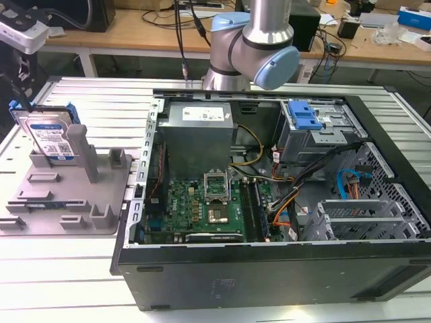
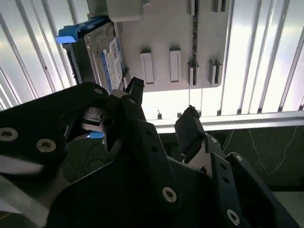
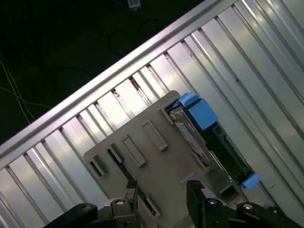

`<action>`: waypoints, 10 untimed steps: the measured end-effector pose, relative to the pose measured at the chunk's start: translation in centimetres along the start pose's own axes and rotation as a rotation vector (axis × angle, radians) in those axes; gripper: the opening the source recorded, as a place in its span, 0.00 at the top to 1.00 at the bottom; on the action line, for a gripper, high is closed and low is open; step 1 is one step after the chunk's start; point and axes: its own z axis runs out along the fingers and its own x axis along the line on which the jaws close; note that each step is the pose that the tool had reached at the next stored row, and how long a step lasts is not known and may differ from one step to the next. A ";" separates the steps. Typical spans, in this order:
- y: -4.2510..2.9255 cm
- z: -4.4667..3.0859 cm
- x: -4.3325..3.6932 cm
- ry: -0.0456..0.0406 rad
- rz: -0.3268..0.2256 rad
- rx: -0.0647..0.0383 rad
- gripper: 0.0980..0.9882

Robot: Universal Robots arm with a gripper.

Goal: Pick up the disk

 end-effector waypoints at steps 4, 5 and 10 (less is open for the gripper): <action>0.00 0.04 0.00 0.0032 -0.083 0.000 0.50; 0.00 0.04 0.00 0.0040 -0.105 0.000 0.50; 0.00 0.09 0.00 0.0085 -0.226 0.000 0.50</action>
